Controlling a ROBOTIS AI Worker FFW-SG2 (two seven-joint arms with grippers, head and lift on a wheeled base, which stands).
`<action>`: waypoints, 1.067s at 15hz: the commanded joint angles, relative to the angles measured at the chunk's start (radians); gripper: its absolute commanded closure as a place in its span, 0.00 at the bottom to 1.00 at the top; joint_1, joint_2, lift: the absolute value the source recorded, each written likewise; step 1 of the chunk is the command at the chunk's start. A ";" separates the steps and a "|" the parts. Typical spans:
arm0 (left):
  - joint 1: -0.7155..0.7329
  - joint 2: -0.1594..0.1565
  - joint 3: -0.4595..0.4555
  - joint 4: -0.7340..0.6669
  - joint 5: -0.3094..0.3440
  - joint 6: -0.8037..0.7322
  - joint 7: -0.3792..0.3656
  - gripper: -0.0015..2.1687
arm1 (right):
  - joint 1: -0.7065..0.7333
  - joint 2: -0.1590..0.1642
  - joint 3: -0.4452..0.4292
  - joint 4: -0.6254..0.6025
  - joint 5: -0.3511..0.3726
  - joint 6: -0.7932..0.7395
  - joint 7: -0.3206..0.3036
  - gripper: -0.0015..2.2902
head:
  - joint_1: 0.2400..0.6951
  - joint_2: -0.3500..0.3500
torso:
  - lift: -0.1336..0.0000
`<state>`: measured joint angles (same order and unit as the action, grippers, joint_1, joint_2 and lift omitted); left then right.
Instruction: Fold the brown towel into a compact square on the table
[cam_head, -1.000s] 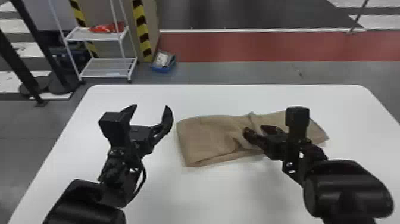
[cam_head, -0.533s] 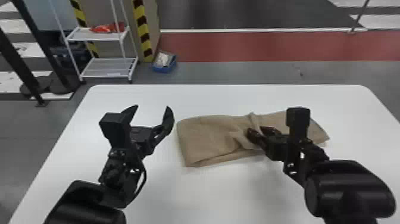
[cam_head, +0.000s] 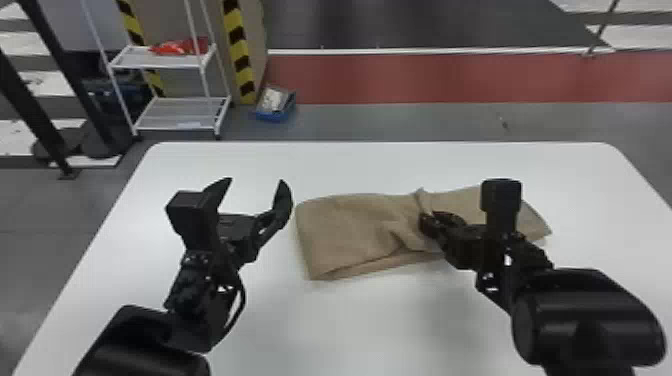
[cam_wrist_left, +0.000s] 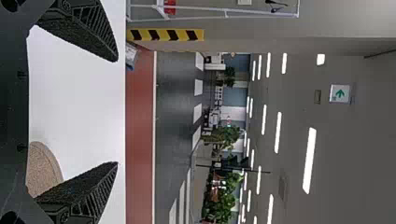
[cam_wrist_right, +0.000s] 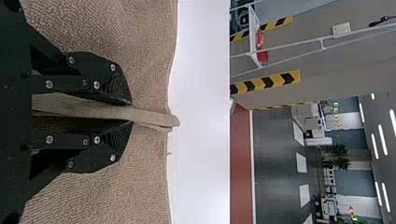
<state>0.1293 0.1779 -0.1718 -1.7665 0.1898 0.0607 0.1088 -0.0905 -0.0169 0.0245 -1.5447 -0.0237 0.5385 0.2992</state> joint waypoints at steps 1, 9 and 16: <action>0.001 0.000 0.000 -0.001 0.000 0.000 0.000 0.04 | 0.000 0.000 -0.001 0.000 -0.001 0.004 0.001 0.40 | 1.00 0.55 | 0.08; 0.015 0.003 0.002 -0.016 -0.001 0.003 0.000 0.04 | 0.043 0.000 0.003 -0.101 -0.013 0.004 0.000 0.56 | 1.00 0.55 | 0.08; 0.029 0.005 0.006 -0.036 -0.001 0.006 -0.001 0.04 | 0.130 -0.011 -0.034 -0.410 -0.028 0.179 0.005 0.56 | 1.00 0.56 | 0.08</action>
<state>0.1532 0.1822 -0.1683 -1.7985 0.1886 0.0649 0.1082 0.0217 -0.0241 0.0125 -1.8821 -0.0474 0.6692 0.3038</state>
